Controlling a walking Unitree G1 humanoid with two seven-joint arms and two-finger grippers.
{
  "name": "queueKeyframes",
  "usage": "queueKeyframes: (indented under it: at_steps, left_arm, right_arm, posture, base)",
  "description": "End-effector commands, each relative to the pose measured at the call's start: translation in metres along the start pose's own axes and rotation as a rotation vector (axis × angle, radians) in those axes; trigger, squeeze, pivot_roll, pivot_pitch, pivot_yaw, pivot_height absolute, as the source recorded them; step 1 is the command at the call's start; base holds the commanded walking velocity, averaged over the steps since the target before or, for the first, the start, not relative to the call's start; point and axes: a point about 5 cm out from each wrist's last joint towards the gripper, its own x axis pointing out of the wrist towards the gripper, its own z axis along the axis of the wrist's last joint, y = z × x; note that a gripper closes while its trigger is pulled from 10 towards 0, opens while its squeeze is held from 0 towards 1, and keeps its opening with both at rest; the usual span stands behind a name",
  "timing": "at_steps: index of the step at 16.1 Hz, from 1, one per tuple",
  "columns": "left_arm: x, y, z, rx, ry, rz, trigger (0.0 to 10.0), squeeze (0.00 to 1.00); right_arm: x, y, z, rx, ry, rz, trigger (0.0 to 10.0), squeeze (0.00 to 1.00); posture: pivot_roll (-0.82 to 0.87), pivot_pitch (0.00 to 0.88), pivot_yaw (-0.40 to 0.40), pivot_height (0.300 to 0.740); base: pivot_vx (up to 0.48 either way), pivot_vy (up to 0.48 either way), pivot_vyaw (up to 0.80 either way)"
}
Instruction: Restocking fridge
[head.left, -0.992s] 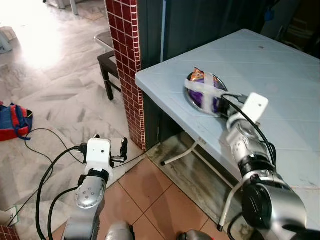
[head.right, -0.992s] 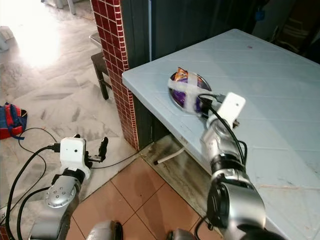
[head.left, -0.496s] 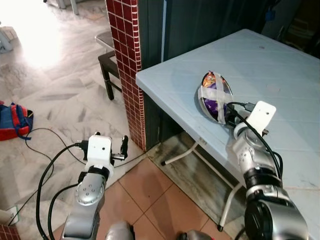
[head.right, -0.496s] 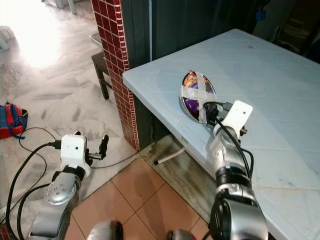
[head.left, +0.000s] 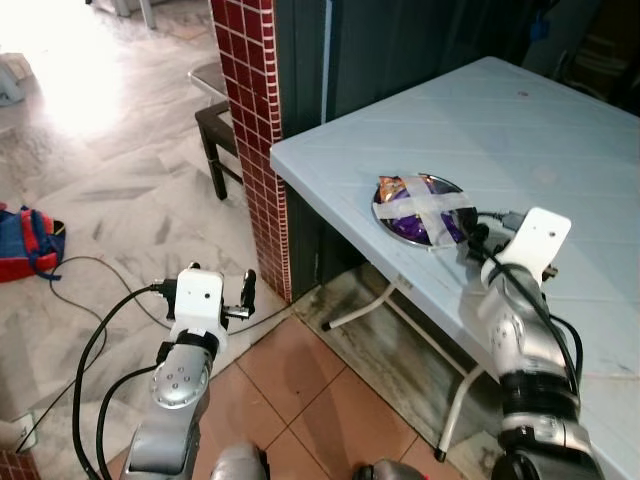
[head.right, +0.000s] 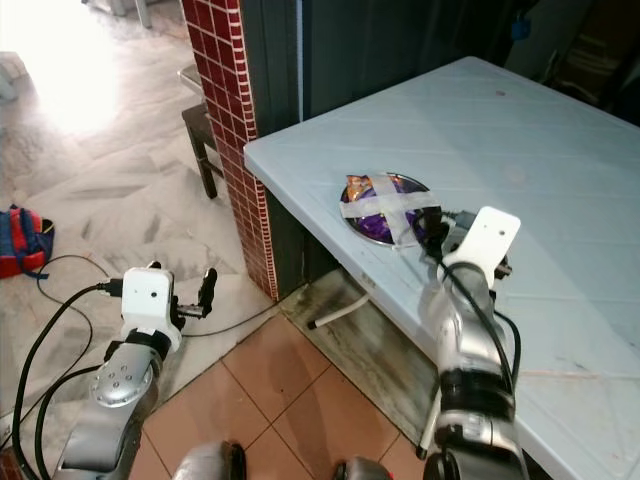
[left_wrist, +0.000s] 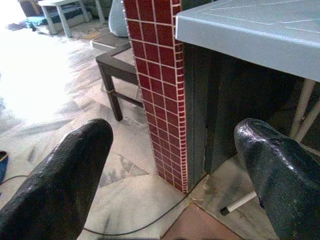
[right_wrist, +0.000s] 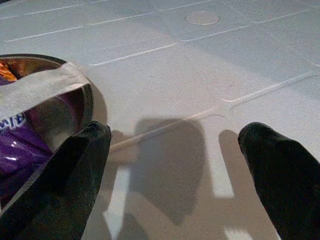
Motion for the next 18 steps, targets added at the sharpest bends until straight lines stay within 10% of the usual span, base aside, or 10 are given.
queueKeyframes:
  at_steps: [1, 12, 18]
  left_arm:
    - [0.001, 0.003, 0.0, 0.009, 0.003, 0.012, 10.0, 0.0]
    - [0.002, 0.003, 0.001, 0.006, 0.003, 0.022, 10.0, 0.0]
    - [0.001, 0.003, -0.001, 0.014, 0.013, 0.017, 10.0, 0.0]
  right_arm:
    - [-0.008, 0.004, 0.004, -0.009, -0.009, 0.021, 10.0, 0.0]
    - [0.007, 0.034, 0.014, -0.009, 0.005, 0.154, 10.0, 0.0]
    - [0.006, 0.024, -0.008, -0.083, 0.136, 0.094, 10.0, 0.0]
  posture:
    - [0.07, 0.019, 0.005, 0.74]
    - [0.09, 0.018, 0.001, 0.74]
    - [0.09, 0.019, 0.006, 0.74]
  base:
    - [0.0, 0.0, 0.0]
    - [0.0, 0.0, 0.0]
    - [0.0, 0.0, 0.0]
